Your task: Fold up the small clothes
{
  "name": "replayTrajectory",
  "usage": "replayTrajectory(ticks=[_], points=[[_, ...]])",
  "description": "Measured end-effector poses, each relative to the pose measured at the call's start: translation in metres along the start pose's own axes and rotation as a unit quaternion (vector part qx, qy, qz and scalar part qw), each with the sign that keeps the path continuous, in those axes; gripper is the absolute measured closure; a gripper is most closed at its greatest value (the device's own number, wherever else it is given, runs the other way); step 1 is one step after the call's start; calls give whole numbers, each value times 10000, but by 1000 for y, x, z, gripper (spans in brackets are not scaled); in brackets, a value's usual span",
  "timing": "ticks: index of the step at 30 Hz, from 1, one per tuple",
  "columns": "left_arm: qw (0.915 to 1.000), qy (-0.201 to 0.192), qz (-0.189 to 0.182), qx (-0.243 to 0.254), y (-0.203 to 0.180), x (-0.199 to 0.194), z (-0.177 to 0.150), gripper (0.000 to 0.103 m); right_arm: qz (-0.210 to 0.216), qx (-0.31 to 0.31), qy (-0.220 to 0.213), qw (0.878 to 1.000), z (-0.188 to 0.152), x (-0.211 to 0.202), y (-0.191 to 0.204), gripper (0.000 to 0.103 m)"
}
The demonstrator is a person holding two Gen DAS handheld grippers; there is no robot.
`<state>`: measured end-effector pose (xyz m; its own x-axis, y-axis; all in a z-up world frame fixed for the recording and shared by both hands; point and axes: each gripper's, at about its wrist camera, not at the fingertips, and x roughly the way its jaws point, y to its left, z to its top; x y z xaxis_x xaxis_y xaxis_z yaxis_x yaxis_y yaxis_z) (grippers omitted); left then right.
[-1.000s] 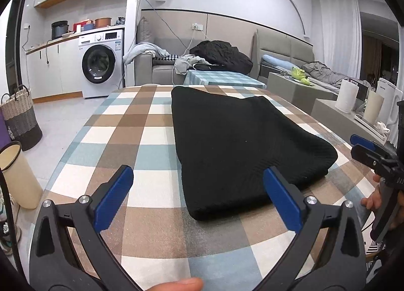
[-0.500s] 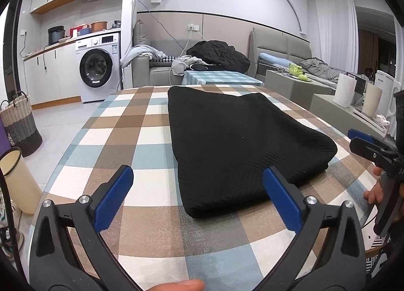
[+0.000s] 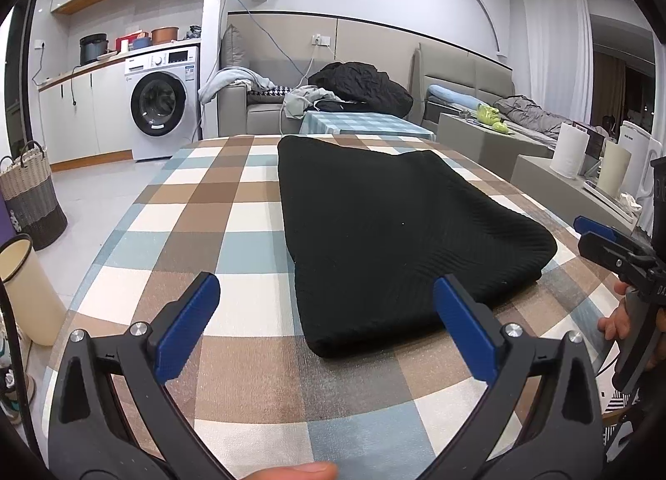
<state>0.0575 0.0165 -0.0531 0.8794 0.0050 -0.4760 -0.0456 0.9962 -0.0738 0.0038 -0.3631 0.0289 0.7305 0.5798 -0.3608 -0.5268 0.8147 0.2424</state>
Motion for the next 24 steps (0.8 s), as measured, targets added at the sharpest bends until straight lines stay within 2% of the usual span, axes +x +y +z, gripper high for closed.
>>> replayTrajectory(ticks=[24], points=[[10000, 8, 8, -14, 2, 0, 0, 1, 13, -25, 9, 10000, -1, 0, 1, 0]])
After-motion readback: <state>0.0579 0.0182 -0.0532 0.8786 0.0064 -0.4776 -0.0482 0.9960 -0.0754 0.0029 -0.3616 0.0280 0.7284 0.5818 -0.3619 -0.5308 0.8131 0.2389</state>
